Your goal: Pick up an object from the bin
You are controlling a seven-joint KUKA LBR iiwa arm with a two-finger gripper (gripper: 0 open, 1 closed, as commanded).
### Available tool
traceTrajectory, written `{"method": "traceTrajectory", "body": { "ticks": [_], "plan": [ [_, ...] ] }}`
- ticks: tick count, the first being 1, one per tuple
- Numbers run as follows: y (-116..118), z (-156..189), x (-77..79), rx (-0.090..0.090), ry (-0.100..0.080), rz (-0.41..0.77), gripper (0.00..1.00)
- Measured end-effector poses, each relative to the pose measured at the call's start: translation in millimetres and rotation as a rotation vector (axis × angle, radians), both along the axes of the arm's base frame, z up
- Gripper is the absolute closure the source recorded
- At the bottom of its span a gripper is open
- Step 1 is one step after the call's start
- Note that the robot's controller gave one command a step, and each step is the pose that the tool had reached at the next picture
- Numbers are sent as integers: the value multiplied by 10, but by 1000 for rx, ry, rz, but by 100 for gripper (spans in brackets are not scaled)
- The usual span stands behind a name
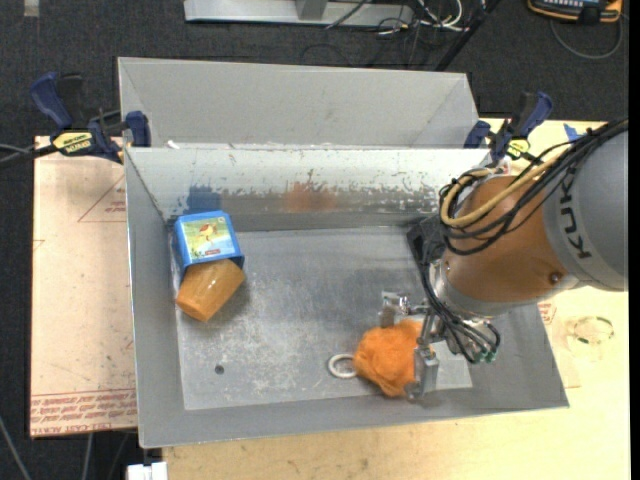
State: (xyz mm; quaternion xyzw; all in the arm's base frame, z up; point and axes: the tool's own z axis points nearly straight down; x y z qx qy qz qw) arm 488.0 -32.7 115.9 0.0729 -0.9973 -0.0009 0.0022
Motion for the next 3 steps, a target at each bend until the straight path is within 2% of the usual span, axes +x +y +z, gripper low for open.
{"method": "traceTrajectory", "body": {
  "ticks": [1, 2, 3],
  "plan": [
    [87, 116, -75, 0, -7, 72, 0],
    [41, -412, -15, 1, -26, 83, 0],
    [42, -439, -61, 3, -18, 325, 100]
  ]
}}
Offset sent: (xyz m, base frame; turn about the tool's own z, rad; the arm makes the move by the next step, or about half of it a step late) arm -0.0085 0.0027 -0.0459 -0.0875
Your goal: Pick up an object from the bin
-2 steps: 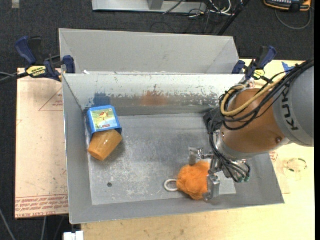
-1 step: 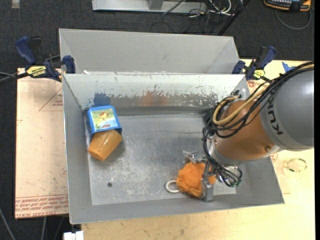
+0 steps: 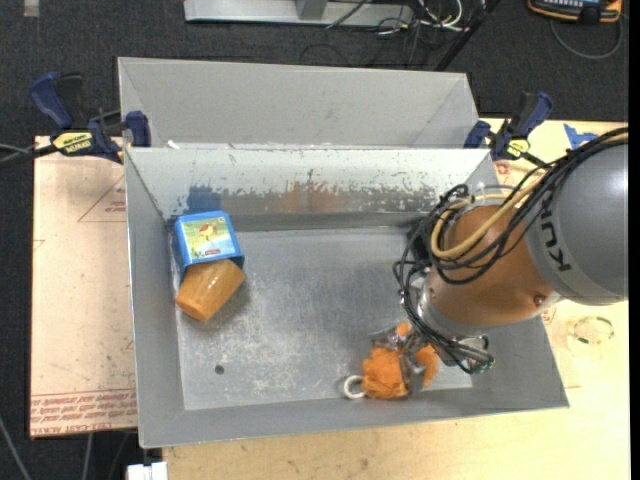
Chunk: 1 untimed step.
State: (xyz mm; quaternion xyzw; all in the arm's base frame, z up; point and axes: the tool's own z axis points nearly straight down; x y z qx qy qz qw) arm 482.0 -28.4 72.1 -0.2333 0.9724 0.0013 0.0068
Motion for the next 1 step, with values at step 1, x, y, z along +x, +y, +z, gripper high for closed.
{"method": "traceTrajectory", "body": {
  "ticks": [1],
  "plan": [
    [0, 0, 0, 0, 0, 0, 100]
  ]
}}
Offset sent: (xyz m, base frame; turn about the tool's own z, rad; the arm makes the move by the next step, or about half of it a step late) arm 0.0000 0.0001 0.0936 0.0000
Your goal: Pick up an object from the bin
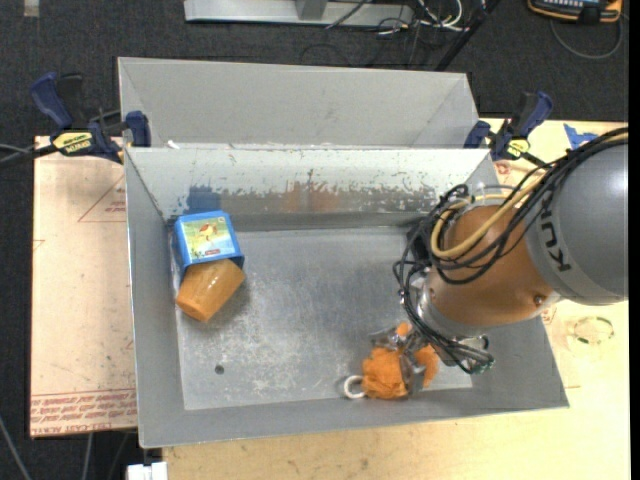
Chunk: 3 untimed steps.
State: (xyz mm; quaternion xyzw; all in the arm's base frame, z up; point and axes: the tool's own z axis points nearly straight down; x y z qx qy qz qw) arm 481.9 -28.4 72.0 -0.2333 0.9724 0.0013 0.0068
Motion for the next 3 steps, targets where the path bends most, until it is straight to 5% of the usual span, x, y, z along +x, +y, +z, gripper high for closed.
{"method": "traceTrajectory", "body": {
  "ticks": [3],
  "plan": [
    [2, 408, -24, 0, 8, -1, 100]
  ]
}}
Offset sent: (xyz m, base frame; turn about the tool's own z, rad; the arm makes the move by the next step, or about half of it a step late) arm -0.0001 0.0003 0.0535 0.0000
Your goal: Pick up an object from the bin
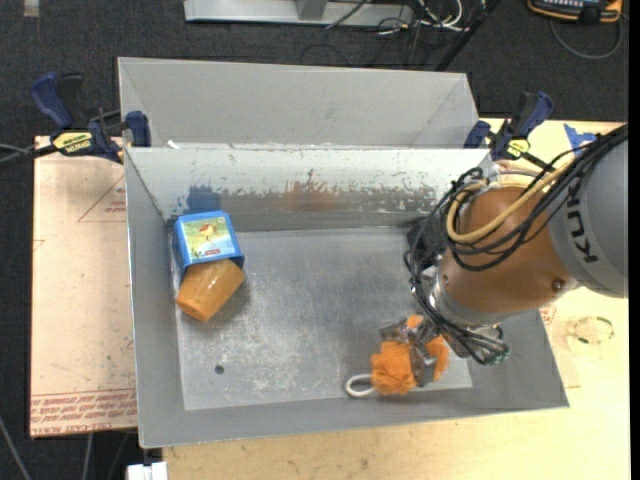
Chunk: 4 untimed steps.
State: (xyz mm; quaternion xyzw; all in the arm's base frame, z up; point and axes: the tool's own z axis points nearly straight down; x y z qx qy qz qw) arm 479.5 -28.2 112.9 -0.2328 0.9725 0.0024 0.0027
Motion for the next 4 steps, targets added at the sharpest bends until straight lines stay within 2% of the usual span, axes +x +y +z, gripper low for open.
{"method": "traceTrajectory", "body": {
  "ticks": [3, 4],
  "plan": [
    [0, 504, 14, 0, -6, -2, 100],
    [1, 566, 17, 0, -7, -2, 100]
  ]
}}
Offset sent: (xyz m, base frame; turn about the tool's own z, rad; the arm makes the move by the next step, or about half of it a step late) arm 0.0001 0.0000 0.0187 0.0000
